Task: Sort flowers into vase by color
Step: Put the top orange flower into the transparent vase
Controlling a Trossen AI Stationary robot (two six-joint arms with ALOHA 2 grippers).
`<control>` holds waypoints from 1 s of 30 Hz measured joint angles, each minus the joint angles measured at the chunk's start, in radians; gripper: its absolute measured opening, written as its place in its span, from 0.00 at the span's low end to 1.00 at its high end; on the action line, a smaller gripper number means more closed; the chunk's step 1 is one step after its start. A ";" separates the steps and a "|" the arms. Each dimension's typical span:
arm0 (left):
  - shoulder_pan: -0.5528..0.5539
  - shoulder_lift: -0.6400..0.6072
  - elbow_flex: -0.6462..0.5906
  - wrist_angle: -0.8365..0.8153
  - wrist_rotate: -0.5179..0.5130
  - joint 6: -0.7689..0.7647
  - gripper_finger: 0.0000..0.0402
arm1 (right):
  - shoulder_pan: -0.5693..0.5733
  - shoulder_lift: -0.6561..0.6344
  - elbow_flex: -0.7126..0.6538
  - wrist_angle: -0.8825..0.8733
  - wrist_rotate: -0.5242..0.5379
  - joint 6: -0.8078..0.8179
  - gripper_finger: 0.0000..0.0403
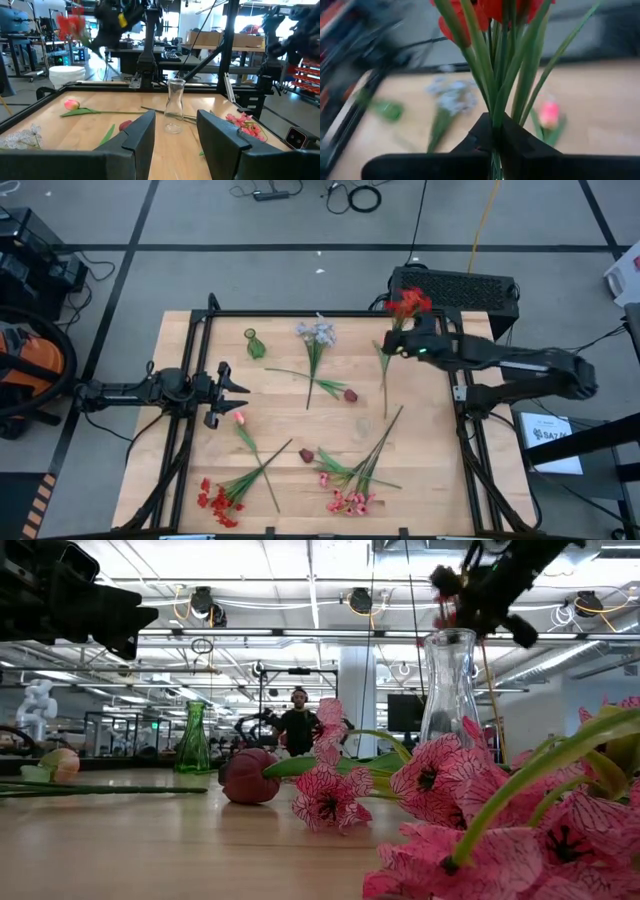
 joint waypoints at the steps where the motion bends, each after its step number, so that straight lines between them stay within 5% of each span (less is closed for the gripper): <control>1: 0.000 0.000 0.000 0.000 0.000 0.000 0.38 | 0.000 -0.033 0.000 0.022 -0.040 -0.088 0.01; 6: 0.000 0.000 0.000 0.000 0.000 0.000 0.38 | 0.016 -0.146 0.000 0.143 -0.205 -0.329 0.01; 15: 0.000 0.000 0.000 0.000 0.000 0.000 0.38 | 0.190 -0.183 -0.012 0.423 -0.243 -0.761 0.01; 25: 0.000 0.000 0.000 -0.001 0.000 0.000 0.38 | 0.390 -0.188 -0.258 0.970 -0.287 -0.774 0.01; 30: 0.000 0.000 0.000 -0.001 0.000 0.000 0.38 | 0.494 -0.187 -0.301 0.994 -0.177 -0.758 0.01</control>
